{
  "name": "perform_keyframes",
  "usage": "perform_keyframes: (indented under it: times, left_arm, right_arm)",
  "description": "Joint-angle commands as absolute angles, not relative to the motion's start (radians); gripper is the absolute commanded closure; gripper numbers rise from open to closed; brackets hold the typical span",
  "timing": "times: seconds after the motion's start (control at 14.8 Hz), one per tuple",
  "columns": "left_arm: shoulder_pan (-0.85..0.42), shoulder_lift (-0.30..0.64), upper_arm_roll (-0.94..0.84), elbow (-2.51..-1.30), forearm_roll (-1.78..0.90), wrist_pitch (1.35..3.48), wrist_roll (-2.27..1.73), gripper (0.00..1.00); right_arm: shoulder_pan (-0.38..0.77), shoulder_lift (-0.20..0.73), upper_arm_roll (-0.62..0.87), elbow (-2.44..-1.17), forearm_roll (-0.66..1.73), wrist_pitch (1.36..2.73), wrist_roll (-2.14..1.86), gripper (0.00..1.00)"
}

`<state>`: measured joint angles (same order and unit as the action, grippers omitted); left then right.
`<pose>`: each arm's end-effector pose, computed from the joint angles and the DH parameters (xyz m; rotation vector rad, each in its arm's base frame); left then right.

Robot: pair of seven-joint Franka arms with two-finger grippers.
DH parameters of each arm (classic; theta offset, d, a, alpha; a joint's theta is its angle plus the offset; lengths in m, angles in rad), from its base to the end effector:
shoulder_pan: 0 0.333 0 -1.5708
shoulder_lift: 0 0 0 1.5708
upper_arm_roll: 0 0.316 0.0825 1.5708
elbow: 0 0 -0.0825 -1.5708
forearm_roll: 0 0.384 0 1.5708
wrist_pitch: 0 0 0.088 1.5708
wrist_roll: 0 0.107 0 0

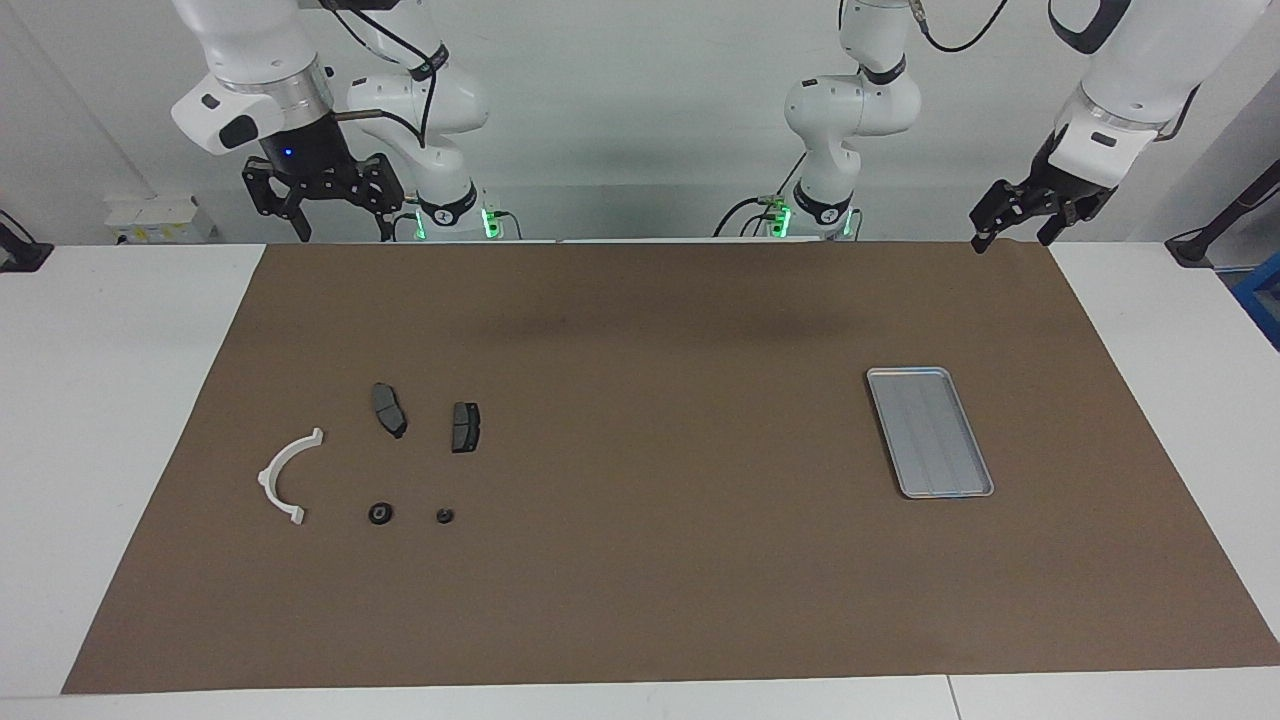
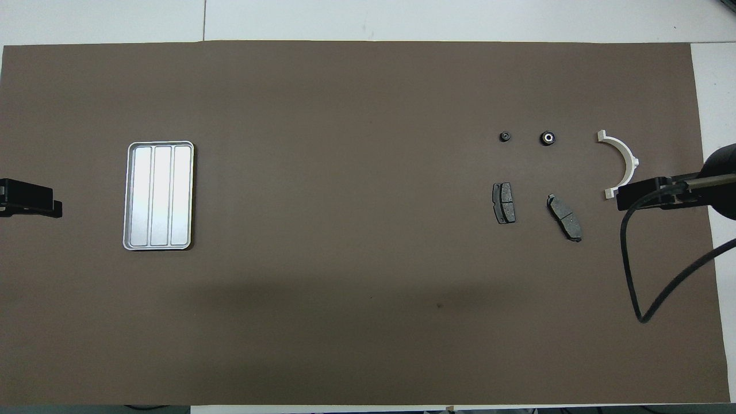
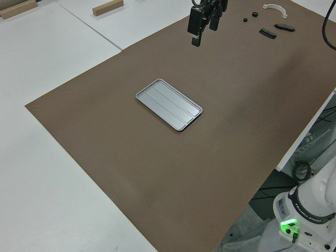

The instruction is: Place bearing gear from tray to pile

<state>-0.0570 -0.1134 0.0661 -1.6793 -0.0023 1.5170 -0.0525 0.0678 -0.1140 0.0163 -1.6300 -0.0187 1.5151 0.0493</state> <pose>0.5125 0.0064 0.6294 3.1305 0.0954 -0.0773 0.5111 0.0415 0.6527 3.1206 0.0525 0.0007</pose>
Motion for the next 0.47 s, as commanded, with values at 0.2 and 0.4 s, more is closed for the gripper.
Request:
perform_keyframes:
  times: [0.2, 0.4]
  left_arm:
    - [-0.071, -0.14, 0.078, -1.707, -0.011, 1.526, -0.051, 0.0]
    - [-0.071, -0.14, 0.078, -1.707, -0.011, 1.526, -0.051, 0.0]
  right_arm:
    - [0.058, -0.123, 0.023, -1.641, -0.014, 1.532, 0.06, 0.0]
    - [0.057, -0.123, 0.023, -1.641, -0.014, 1.534, 0.06, 0.0]
